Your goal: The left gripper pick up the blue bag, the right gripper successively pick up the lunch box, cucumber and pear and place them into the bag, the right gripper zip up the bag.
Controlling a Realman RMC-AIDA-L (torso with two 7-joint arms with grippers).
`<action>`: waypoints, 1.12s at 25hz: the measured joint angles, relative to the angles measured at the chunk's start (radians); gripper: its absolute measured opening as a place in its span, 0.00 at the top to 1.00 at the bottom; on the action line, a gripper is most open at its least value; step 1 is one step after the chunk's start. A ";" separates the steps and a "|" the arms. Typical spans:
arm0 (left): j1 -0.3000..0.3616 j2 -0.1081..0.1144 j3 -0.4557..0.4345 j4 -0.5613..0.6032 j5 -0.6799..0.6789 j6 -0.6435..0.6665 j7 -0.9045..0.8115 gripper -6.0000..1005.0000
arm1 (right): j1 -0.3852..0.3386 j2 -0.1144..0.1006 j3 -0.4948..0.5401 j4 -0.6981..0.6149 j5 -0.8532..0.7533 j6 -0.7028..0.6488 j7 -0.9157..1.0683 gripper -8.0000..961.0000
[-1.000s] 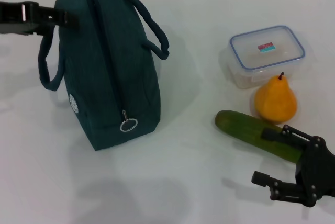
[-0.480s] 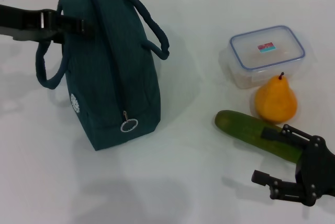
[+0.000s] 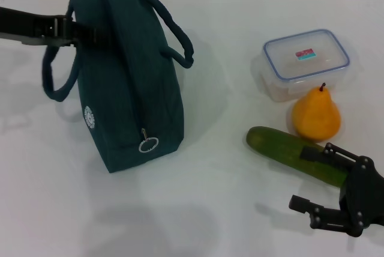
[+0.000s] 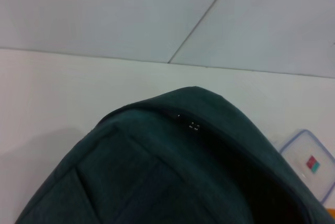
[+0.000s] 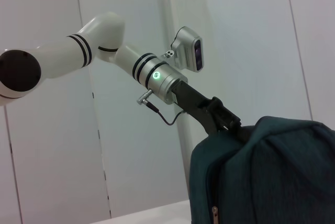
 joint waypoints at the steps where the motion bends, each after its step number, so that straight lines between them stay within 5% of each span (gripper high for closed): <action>1: -0.001 -0.001 0.001 0.000 0.000 0.000 0.000 0.29 | 0.000 0.000 0.000 0.000 0.000 0.001 0.000 0.11; 3: -0.005 0.000 0.007 -0.001 0.004 0.000 -0.001 0.32 | 0.001 0.000 0.000 0.001 0.000 0.000 0.000 0.11; 5: -0.005 0.004 0.016 -0.005 0.006 0.000 -0.002 0.56 | 0.001 0.000 0.000 0.001 0.000 0.000 0.000 0.11; 16: -0.009 0.028 0.006 -0.032 -0.021 -0.007 -0.023 0.95 | 0.002 0.000 0.000 0.009 0.019 -0.005 0.002 0.11; 28: -0.008 0.065 0.008 -0.040 -0.199 0.078 -0.075 0.95 | -0.041 -0.006 0.001 0.090 0.467 0.001 0.501 0.11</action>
